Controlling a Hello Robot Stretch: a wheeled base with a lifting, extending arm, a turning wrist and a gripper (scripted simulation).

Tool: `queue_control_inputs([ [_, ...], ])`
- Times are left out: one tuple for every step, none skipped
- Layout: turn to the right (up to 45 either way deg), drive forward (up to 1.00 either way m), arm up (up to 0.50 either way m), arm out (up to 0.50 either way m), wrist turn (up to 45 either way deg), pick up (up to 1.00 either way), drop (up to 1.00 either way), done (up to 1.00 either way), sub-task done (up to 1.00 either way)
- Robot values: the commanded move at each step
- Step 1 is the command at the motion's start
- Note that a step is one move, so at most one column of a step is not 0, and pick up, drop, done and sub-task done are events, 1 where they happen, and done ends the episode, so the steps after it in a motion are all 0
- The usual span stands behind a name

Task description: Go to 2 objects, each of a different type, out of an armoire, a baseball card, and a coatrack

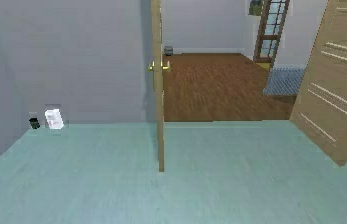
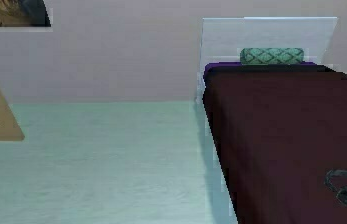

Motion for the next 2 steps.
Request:
queue_control_inputs([
  [9.0, 0.00, 0.00, 0.00, 0.0, 0.00, 0.00, 0.00, 0.00],
  [0.0, 0.20, 0.00, 0.00, 0.0, 0.00, 0.00, 0.00, 0.00],
])
